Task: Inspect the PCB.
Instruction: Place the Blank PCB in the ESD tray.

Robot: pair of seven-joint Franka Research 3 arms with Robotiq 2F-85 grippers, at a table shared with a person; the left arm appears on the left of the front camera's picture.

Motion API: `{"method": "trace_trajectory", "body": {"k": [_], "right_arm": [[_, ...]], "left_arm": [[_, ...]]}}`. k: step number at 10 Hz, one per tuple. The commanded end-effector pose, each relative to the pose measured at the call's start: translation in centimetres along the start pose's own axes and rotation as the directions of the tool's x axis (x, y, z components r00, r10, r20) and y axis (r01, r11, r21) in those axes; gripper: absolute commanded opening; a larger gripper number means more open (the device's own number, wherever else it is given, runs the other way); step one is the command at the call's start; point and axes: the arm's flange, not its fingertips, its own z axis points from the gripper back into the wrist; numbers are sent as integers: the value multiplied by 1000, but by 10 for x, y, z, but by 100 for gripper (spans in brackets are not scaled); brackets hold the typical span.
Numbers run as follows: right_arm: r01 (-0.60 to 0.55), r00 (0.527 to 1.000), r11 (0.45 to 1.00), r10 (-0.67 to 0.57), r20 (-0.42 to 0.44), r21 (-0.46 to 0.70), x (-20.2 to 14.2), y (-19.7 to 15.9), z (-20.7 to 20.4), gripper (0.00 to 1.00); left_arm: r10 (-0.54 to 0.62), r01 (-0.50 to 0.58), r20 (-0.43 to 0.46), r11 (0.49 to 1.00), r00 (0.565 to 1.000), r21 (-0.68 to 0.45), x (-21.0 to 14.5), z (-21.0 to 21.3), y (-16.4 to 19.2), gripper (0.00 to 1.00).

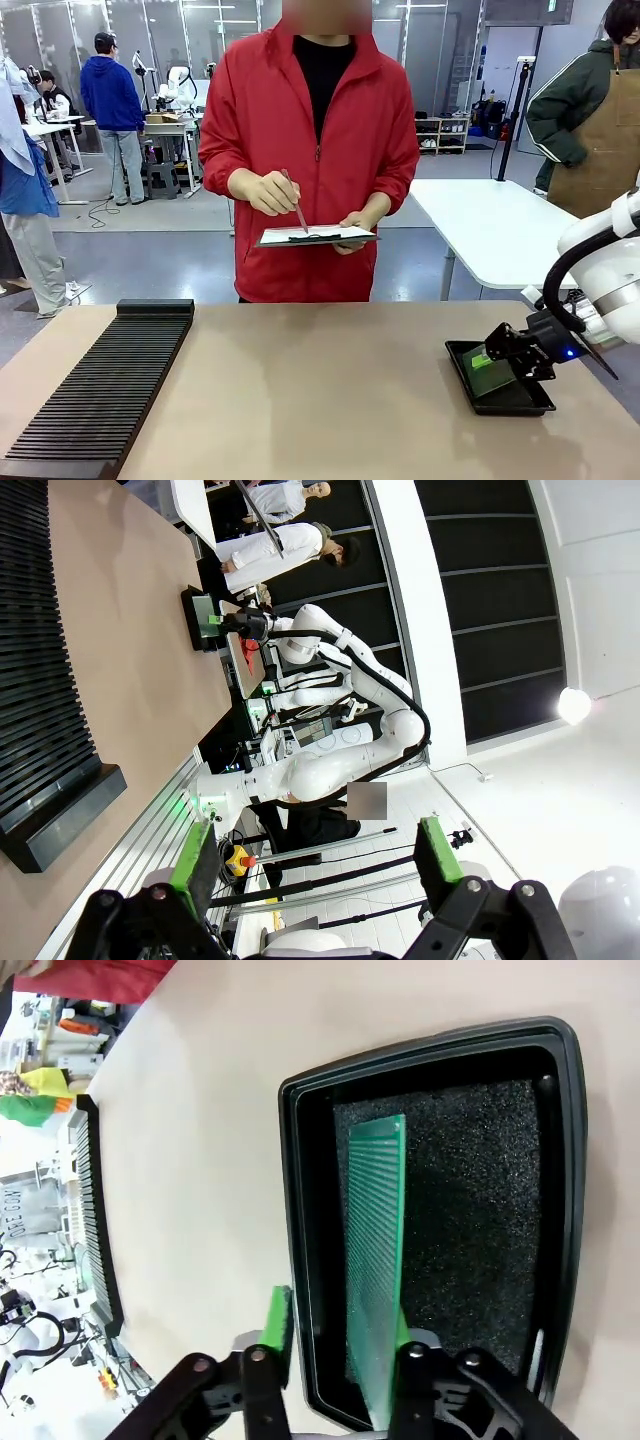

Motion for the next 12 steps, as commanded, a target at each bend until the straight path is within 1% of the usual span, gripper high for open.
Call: {"method": "trace_trajectory", "body": {"k": [1,2,5,7,9,10,11,12], "right_arm": [[15,1000,998,-13,20,-57,-8,14,6,75],[11,999,997,-8,32,-72,-11,19,9,100],[5,997,988,6,71,-151,-18,34,33,100],[8,993,983,13,114,-186,-17,44,49,100],[10,989,980,19,145,-196,-18,54,58,100],[34,991,977,-6,132,-212,-18,52,55,100],[-12,991,986,35,131,-167,-12,45,58,100],[-12,991,986,35,131,-167,-12,45,58,100]], "left_arm": [[-2,2,2,1000,1000,1,-1,0,-1,100],[-2,2,2,1000,1000,1,-1,0,-1,100],[-2,2,2,1000,1000,1,-1,0,-1,100],[-2,2,2,1000,1000,1,-1,0,-1,100],[-2,2,2,1000,1000,1,-1,0,-1,100],[-2,2,2,1000,1000,1,-1,0,-1,100],[-2,2,2,1000,1000,1,-1,0,-1,100],[-2,2,2,1000,1000,1,-1,0,-1,100]]}}
